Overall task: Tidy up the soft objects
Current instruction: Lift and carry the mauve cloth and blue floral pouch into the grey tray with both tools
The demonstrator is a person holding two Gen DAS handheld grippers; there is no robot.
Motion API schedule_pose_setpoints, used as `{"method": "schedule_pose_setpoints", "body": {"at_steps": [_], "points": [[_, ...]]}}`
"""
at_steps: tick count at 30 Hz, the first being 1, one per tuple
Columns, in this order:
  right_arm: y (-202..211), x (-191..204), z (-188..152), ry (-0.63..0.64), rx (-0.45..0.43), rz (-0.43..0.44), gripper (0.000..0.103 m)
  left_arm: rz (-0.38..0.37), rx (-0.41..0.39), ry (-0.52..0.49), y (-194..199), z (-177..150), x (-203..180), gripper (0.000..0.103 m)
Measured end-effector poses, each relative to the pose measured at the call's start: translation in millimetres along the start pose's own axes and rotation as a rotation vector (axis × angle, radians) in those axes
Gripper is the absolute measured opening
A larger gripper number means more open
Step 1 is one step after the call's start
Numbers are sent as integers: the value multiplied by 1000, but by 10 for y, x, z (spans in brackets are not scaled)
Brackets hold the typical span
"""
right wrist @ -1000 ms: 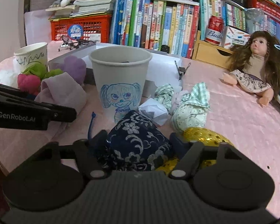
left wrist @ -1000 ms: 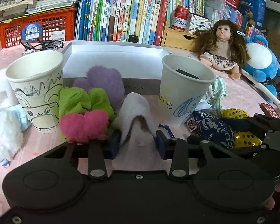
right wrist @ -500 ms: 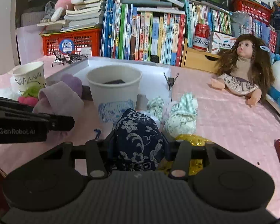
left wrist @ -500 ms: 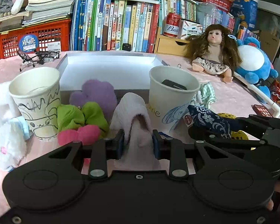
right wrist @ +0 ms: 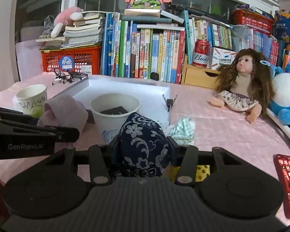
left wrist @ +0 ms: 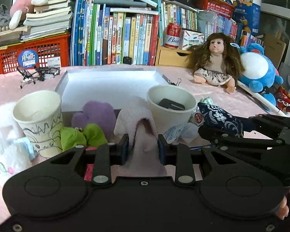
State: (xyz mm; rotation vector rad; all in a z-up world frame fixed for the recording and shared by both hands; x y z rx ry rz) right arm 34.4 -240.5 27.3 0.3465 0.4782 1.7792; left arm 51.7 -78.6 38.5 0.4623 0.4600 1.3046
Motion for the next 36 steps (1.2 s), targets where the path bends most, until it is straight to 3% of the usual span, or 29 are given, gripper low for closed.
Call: {"method": "schedule_pose_setpoints", "body": {"at_steps": [24, 36], "points": [[2, -400, 600, -121, -96, -35, 53, -11, -91, -16, 103, 825, 149, 28], [-397, -544, 1185, -171, -60, 33, 53, -46, -20, 27, -279, 1460, 353, 28]]}}
Point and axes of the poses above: each gripper's, at about its wrist camera, not at the fingertips, and y roughly against the way its jaws point, x to its left, z to its top, the point moved 2 cm from there along -y, roughly the way its jaws point, and after that the axes turned 5 degrees about z, right-handed, at the moved point
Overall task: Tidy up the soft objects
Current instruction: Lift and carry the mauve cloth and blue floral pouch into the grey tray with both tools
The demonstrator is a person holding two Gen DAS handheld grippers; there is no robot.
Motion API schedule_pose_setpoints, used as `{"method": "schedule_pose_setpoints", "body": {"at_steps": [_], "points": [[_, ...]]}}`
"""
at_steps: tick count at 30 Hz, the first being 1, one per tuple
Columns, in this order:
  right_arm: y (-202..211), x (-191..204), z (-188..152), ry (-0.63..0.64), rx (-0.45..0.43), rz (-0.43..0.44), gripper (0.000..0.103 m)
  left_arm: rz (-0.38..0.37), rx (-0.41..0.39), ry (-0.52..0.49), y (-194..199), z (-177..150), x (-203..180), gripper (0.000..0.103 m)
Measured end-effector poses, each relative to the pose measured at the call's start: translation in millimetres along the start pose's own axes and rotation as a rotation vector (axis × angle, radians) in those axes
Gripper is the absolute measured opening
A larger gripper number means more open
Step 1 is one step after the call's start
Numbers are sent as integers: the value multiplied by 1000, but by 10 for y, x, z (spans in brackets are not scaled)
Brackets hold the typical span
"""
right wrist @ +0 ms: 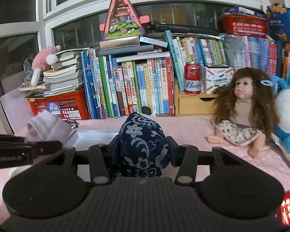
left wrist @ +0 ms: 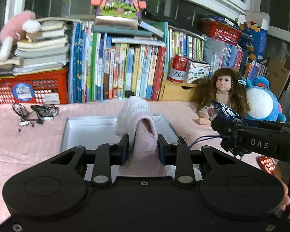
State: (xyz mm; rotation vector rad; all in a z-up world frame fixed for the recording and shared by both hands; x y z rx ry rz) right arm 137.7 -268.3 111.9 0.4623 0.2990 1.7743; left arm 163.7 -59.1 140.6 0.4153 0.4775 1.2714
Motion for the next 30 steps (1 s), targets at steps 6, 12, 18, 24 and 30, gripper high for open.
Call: {"method": "schedule_pose_setpoints", "body": {"at_steps": [6, 12, 18, 24, 30], "points": [[-378, 19, 160, -9, 88, 35, 53, -8, 110, 26, -447, 227, 72, 28], [-929, -82, 172, -53, 245, 77, 54, 23, 254, 62, -1014, 247, 214, 28], [-1413, -148, 20, -106, 365, 63, 54, 102, 363, 85, -1530, 156, 362, 28], [-1681, -71, -188, -53, 459, 48, 54, 145, 427, 96, -1857, 33, 448, 28], [-1800, -36, -275, -20, 507, 37, 55, 139, 472, 107, -1969, -77, 452, 29]]}}
Point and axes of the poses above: each gripper's, at about its wrist camera, not at the fingertips, and y roughly against the way its jaws point, x to its left, z to its top, the point moved 2 cm from there along -y, roughly the way its jaws point, and after that the axes turned 5 degrees about z, right-handed, at the moved point
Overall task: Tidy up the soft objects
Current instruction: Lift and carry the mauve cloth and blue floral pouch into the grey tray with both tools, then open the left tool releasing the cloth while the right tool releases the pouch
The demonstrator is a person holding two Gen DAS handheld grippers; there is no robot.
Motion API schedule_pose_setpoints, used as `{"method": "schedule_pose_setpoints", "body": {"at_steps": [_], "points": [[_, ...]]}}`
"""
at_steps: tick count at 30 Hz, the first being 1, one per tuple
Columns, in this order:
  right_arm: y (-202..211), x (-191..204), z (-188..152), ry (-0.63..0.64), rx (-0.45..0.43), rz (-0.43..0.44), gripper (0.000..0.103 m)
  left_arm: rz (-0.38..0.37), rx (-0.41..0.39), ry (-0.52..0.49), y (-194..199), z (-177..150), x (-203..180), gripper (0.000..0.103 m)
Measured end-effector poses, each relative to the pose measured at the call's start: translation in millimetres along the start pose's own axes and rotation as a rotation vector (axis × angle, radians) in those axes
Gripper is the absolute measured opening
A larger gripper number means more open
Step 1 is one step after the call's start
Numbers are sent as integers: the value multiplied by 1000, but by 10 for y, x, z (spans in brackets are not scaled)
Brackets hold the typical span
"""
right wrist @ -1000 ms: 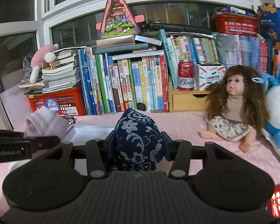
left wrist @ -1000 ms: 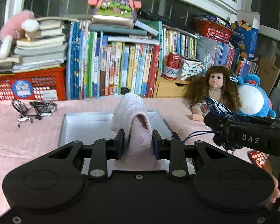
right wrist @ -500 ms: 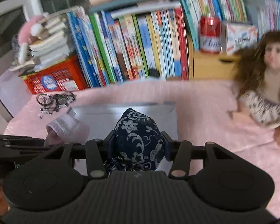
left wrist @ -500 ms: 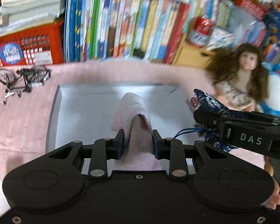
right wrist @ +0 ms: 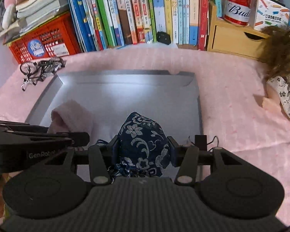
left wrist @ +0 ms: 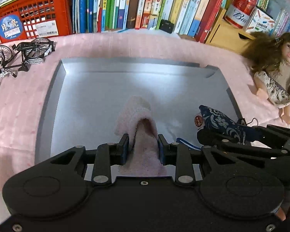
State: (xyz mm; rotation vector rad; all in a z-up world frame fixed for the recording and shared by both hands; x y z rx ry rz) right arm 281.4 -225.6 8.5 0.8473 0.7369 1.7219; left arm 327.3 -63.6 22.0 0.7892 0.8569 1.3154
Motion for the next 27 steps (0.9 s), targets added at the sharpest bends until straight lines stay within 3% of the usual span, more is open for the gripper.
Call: {"method": "schedule_pose_setpoints", "body": {"at_steps": [8, 15, 24, 27], "points": [[-45, -19, -1, 3, 35, -13, 62, 5, 11, -2, -49, -9, -7, 33], [33, -22, -1, 7, 9, -26, 74, 20, -5, 6, 24, -18, 24, 46], [447, 29, -24, 18, -110, -1, 89, 45, -148, -25, 472, -60, 60, 74], [638, 69, -61, 27, -169, -2, 91, 28, -191, -47, 657, -117, 50, 77]]}}
Point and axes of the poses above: each gripper's, at about its wrist camera, not at the fingertips, and y roughly against the way its jaws point, x to its left, z to its top, the point moved 2 cm from there along -y, roughly the way its jaws point, and after that the axes turned 5 degrees about z, right-handed, at the moved point
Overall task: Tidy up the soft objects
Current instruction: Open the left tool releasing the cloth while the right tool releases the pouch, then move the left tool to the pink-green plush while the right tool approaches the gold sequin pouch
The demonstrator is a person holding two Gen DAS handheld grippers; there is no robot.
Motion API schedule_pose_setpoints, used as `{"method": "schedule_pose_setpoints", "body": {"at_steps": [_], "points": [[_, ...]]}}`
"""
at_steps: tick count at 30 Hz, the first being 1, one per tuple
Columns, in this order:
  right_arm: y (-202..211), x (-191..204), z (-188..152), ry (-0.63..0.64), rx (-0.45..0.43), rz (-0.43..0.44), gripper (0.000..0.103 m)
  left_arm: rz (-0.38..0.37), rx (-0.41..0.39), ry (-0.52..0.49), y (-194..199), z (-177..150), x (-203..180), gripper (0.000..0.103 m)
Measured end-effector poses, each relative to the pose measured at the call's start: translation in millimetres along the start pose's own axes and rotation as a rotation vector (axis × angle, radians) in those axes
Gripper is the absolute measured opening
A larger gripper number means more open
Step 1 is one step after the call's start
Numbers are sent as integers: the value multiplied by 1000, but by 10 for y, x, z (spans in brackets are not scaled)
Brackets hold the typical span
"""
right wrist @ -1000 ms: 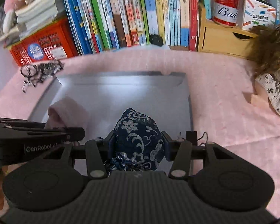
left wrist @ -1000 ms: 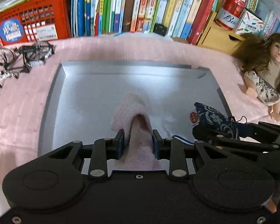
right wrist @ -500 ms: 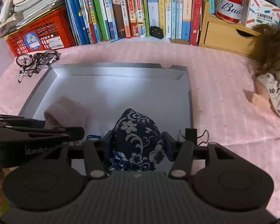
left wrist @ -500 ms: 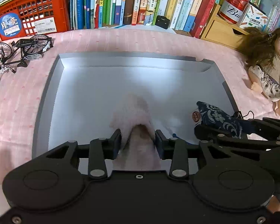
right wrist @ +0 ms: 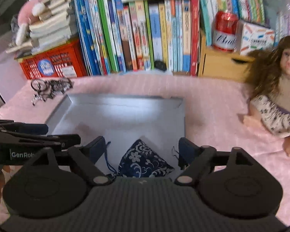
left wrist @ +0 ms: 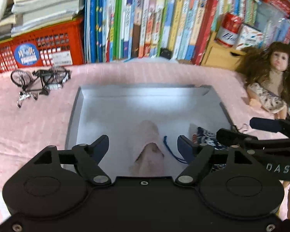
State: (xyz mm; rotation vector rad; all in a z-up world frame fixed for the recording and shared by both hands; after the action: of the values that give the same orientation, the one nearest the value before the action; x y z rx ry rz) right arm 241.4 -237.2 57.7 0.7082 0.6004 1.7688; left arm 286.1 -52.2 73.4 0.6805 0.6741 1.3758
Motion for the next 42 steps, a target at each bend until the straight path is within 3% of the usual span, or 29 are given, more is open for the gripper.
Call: {"method": "schedule_pose_setpoints", "body": {"at_steps": [8, 16, 20, 26, 42], "points": [[589, 76, -157, 51, -175, -45, 102, -35, -128, -45, 543, -210, -113, 85], [1091, 110, -557, 54, -309, -67, 103, -74, -262, -99, 1067, -591, -239, 90], [1219, 109, -772, 33, -347, -81, 103, -80, -303, -102, 1208, -840, -272, 92], [1316, 132, -1088, 33, -383, -98, 103, -100, -303, -79, 1263, -1223, -239, 92], [1290, 232, -1823, 22, -425, -204, 103, -51, -371, -83, 1374, -2022, -89, 96]]}}
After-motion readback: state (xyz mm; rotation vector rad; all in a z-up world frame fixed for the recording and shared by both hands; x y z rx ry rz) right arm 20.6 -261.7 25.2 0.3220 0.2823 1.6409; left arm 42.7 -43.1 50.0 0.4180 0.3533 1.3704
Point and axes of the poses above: each gripper's, at about its wrist camera, not at the fingertips, and y roughly against the way its jaws point, x to its left, z to its top, the point moved 2 cm from there along -y, roughly the way its jaws point, and after that the axes turned 5 degrees about z, right-handed, at the moved point
